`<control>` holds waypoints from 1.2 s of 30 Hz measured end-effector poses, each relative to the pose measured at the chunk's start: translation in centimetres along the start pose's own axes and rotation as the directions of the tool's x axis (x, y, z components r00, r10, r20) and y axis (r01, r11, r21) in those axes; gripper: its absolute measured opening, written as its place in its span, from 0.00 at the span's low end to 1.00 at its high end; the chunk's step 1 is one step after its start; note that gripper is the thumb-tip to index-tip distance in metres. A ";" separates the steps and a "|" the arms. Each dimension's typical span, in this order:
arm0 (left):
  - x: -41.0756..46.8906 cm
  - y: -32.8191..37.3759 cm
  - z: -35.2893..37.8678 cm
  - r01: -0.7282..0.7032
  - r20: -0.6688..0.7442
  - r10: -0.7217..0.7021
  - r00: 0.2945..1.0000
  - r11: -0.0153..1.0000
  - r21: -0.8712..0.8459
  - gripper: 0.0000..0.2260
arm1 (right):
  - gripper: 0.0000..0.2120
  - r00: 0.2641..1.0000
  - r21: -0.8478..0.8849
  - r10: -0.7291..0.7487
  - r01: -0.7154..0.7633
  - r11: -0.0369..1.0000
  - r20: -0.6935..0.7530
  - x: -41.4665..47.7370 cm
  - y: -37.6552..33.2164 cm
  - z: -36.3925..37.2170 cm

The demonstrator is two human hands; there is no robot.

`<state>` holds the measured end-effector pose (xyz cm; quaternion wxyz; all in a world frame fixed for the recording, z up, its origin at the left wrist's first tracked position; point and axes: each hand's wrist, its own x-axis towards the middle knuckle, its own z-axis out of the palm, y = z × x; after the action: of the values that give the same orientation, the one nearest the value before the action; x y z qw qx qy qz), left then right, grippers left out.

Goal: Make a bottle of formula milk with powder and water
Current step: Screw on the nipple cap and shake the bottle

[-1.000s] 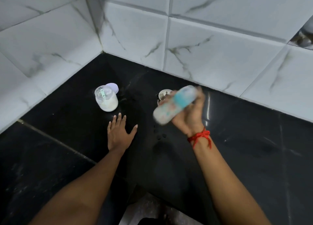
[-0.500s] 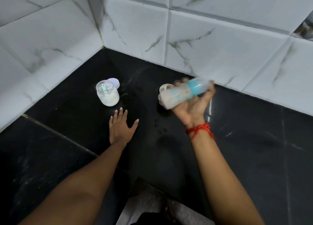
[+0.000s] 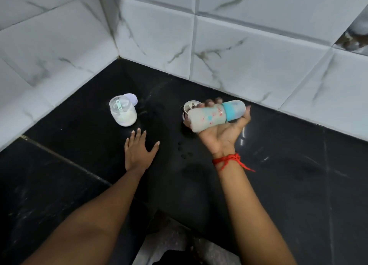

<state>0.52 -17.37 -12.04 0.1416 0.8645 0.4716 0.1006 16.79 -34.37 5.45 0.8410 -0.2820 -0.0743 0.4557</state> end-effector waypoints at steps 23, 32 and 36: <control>0.1 -0.3 0.1 -0.005 -0.014 0.005 1.000 1.000 0.019 0.35 | 0.30 0.991 -0.132 0.013 0.005 0.991 0.135 1.2 0.4 0.6; 0.3 -0.3 0.0 -0.008 0.010 0.008 1.000 1.000 0.029 0.35 | 0.31 0.975 -0.325 0.157 -0.099 0.940 0.157 1.5 1.8 0.0; 0.2 -0.2 -0.1 -0.001 0.007 0.001 1.000 1.000 0.024 0.36 | 0.36 0.969 -0.316 0.194 -0.139 0.938 0.150 1.6 0.7 -0.5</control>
<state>0.44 -17.10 -12.03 0.1327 0.8669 0.4717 0.0917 17.36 -32.95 4.45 0.7358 -0.3709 -0.1944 0.5323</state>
